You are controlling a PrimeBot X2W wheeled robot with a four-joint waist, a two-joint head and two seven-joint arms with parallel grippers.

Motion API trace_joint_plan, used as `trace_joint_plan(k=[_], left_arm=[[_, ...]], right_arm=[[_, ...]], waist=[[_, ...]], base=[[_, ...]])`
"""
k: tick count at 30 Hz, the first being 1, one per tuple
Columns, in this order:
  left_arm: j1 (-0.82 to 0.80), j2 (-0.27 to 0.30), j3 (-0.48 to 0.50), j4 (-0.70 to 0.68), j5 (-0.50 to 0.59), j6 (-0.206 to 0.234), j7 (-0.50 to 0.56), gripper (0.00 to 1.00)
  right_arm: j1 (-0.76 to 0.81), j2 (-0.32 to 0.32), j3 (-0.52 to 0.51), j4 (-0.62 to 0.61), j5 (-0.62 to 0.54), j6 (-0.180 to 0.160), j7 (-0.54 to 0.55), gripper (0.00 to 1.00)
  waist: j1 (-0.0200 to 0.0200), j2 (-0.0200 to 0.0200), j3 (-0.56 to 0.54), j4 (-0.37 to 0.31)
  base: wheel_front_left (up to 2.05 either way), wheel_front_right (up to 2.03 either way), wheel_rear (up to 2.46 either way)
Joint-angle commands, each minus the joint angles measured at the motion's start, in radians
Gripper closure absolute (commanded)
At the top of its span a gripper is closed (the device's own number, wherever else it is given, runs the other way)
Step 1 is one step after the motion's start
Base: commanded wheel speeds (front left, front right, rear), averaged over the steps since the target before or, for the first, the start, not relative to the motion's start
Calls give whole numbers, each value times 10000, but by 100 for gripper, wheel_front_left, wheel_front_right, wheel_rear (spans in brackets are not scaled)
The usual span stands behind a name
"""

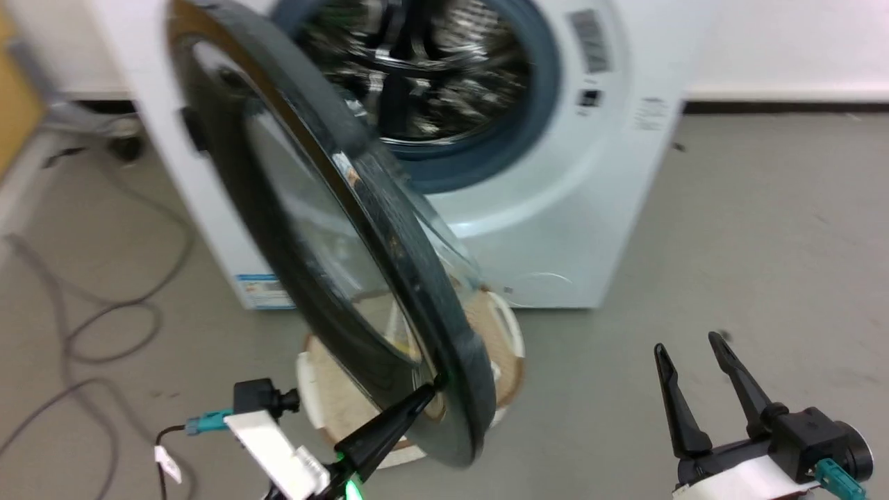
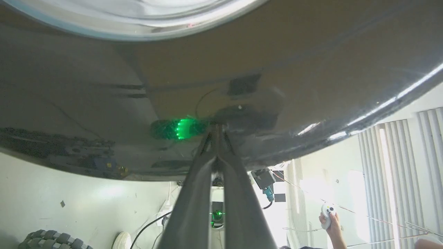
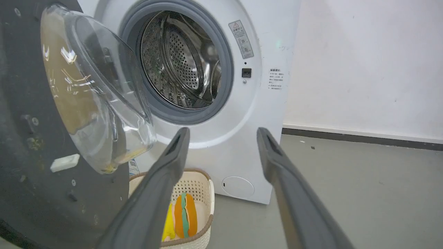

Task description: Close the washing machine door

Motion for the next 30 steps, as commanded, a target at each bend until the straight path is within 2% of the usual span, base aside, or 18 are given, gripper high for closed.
trace_joint_plan(k=[1, 8, 16, 22, 30], left_arm=[[-313, -28, -201, 119, -81, -54, -289, 100], [-1207, -29, -940, 549, -147, -67, -1932, 100], [-2537, -29, -1251, 1519, -334, -69, -4512, 100], [-3732, -29, -1563, 2263, -489, -70, -5845, 100], [-4098, -29, -1838, 2598, -405, -70, -6125, 100]], right_arm=[[-64, 11, -12, -51, -64, 6, -44, 0], [-229, 11, 0, -98, 45, 6, -44, 0], [-362, 11, 103, -109, 284, 6, -44, 0], [-399, 11, 208, -111, 375, 6, -44, 0], [-353, 11, 80, -90, 444, 6, -44, 0]], waist=[[0, 0, 343, -845], [0, 0, 817, -2050], [0, 0, 1164, -3047], [0, 0, 1319, -3378], [0, 0, 1178, -3266]], base=[[0, 0, 0], [0, 0, 0], [0, 0, 0], [0, 0, 0], [0, 0, 0]])
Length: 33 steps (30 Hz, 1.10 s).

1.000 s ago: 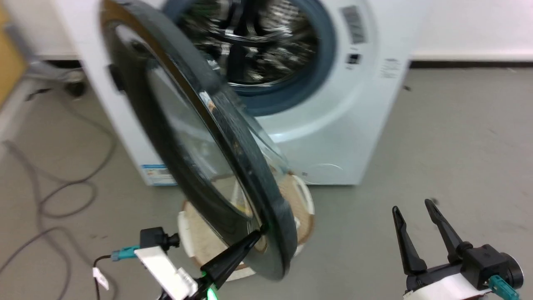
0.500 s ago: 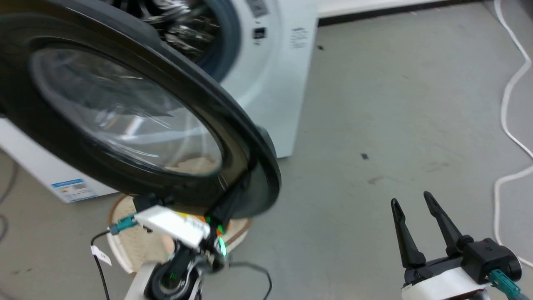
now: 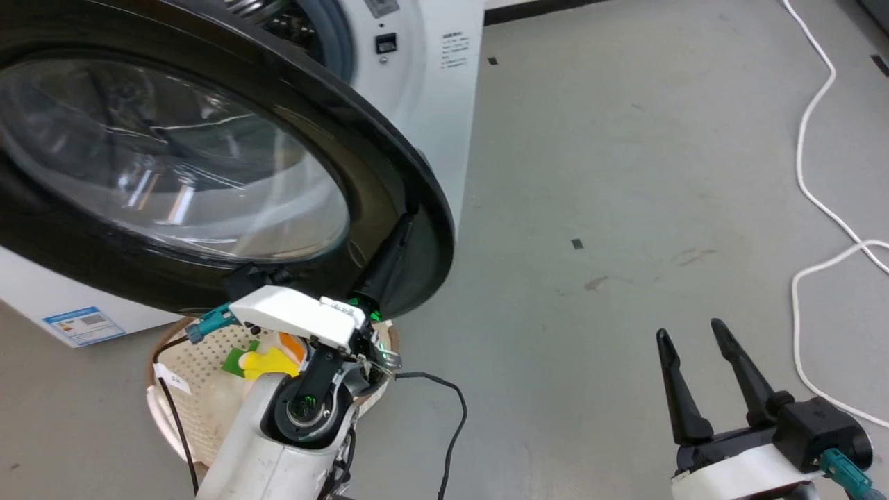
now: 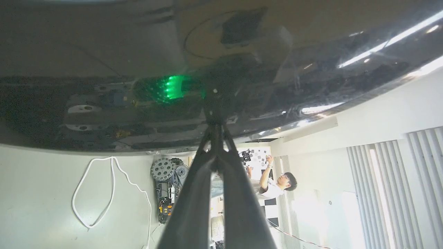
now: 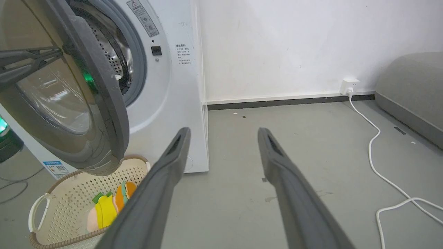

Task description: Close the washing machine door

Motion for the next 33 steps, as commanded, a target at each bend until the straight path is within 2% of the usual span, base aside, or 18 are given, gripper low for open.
trace_joint_plan(k=[1, 4, 7, 11, 14, 15, 18, 22, 25, 26, 27, 28, 33], left_arm=[[157, 23, -96, -31, 150, -45, 102, 100], [586, 191, -437, -259, 578, -45, 336, 100], [1130, 690, -1065, -643, 1466, -45, 420, 100], [1591, 2105, -2533, -1115, 3627, -45, 193, 100], [1657, 3241, -3524, -1068, 5564, -46, -742, 100], [1662, 3662, -3707, -816, 6458, -46, -1650, 100], [1607, 3935, -3526, -421, 7456, 61, -2946, 100], [1737, 3761, -2512, -597, 8551, 735, -3511, 100], [2286, 3154, -792, -1741, 9811, 1066, -3526, 99], [2638, 2808, -192, -2140, 10146, 1052, -3528, 75], [3010, 2505, 285, -2455, 10515, 981, -3529, 91], [3352, 2270, 642, -2712, 10969, 869, -3529, 100], [4655, 1135, 1720, -3436, 12871, 447, -3531, 100]], right_arm=[[-97, 15, -43, -4, 71, 6, -42, 0], [-50, 15, -27, -1, 49, 6, -42, 0], [7, 15, -25, -12, 9, 6, -42, 0], [99, 15, -106, -35, -72, 6, -42, 0], [189, 15, -174, -17, -141, 6, -42, 0], [241, 15, -191, -19, -162, 6, -42, 0], [321, 15, -221, -35, -182, 6, -42, 0], [410, 15, -211, -100, -221, 6, -42, 0], [452, 15, -222, -163, -234, 6, -42, 0], [467, 15, -232, -182, -237, 6, -42, 0], [484, 15, -231, -200, -243, 6, -42, 0], [500, 15, -228, -220, -254, 6, -42, 0], [529, 15, -188, -242, -283, 6, -42, 0]], waist=[[0, 0, -136, 180], [0, 0, -343, 471], [0, 0, -569, 825], [0, 0, -874, 1428], [0, 0, -1113, 1884], [0, 0, -1237, 2147], [0, 0, -1419, 2555], [0, 0, -1592, 3004], [0, 0, -1653, 3249], [0, 0, -1676, 3314], [0, 0, -1690, 3362], [0, 0, -1693, 3408], [0, 0, -1714, 3516]], base=[[0, 0, 0], [0, 0, 0], [0, 0, 0], [0, 0, 0], [0, 0, 0], [0, 0, 0], [0, 0, 0], [0, 0, 0], [0, 0, 0], [0, 0, 0], [0, 0, 0], [0, 0, 0], [0, 0, 0]])
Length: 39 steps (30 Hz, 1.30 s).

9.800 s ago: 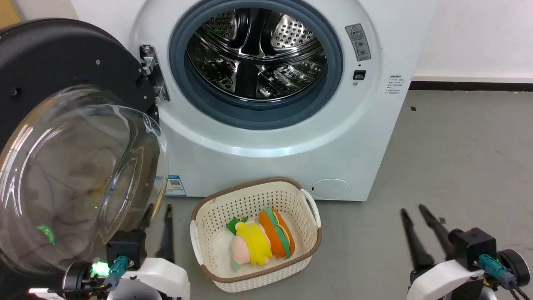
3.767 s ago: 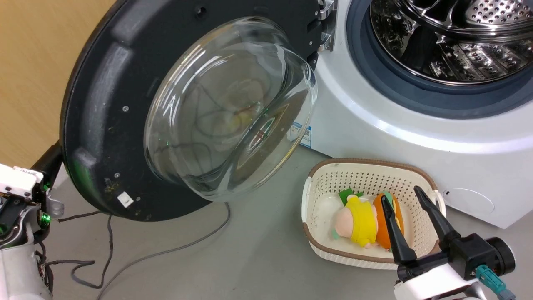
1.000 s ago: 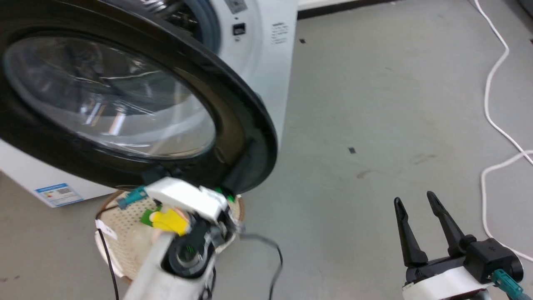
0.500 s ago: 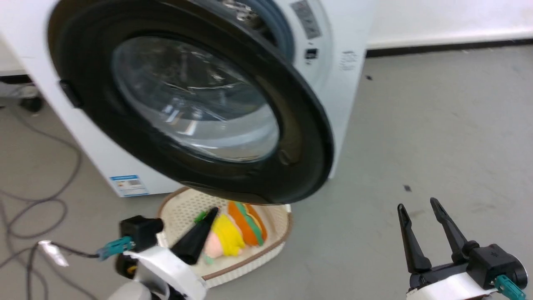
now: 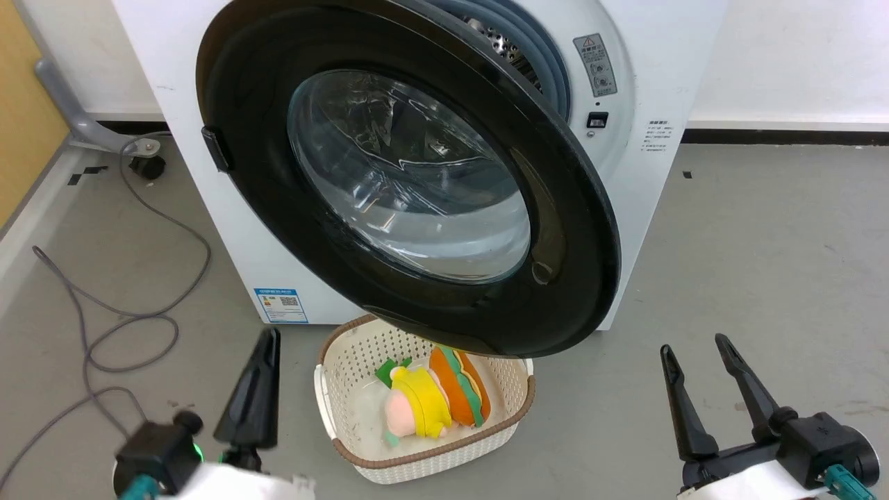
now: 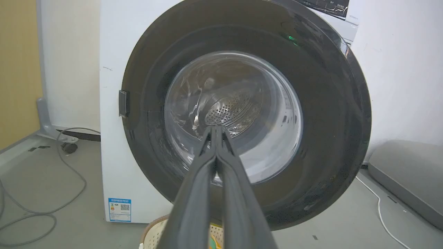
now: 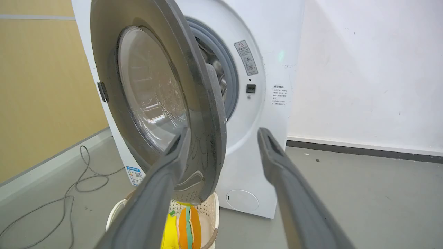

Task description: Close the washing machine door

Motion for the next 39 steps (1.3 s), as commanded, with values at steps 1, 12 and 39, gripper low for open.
trace_joint_plan(k=[1, 12, 39], left_arm=[[405, -392, 307, -196, 745, -147, -41, 100], [1046, -1072, 627, -182, 2913, -330, -42, 0], [249, -1328, 544, -161, 3113, -463, -43, 0]], right_arm=[[122, 13, 16, -61, -65, 6, -42, 0], [239, 13, 41, -36, -10, 6, -42, 0], [-1478, -1147, 1948, 568, -380, 6, -42, 100]], waist=[[1, 0, -5, 23], [1, 0, 63, 75], [1, 0, 1324, 828]], base=[[0, 0, 0], [0, 0, 0], [0, 0, 0]])
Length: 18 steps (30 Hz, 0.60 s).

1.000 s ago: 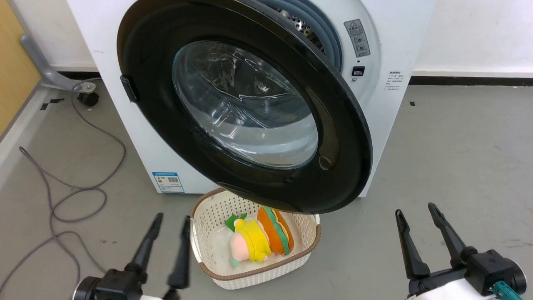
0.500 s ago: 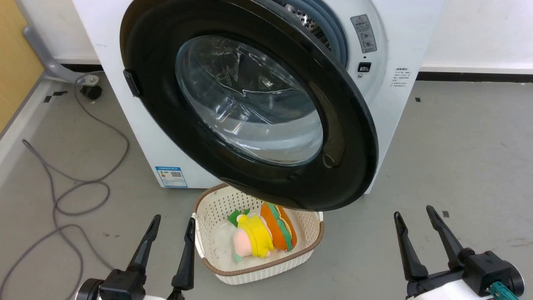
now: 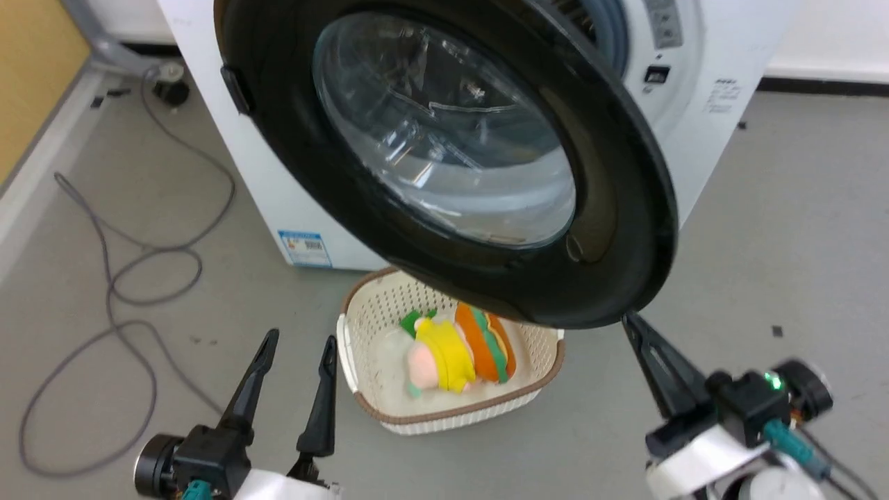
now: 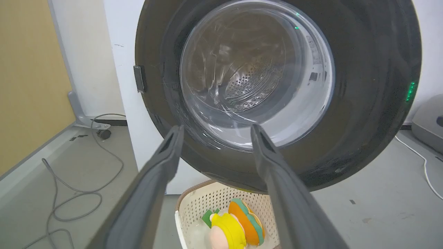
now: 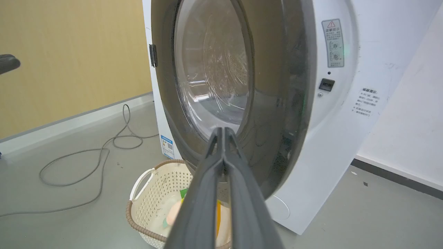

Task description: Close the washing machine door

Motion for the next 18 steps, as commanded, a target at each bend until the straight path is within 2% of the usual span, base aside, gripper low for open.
trace_joint_plan(k=[1, 10, 18], left_arm=[[-268, -17, -48, -81, -11, -27, -43, 0], [-812, -19, -303, -219, -141, 124, -43, 0], [-1328, -19, -572, -492, -268, 298, -43, 0]], right_arm=[[-487, -316, 191, 137, 135, 4, -44, 100], [-2591, -1865, 1009, 961, 1063, 4, 69, 100], [-4404, -2727, 1374, 1513, 1905, 4, 297, 100]], waist=[[0, 0, 349, 195], [0, 0, 1329, 597], [0, 0, 2275, 935]], base=[[0, 0, 0], [0, 0, 0], [0, 0, 0]])
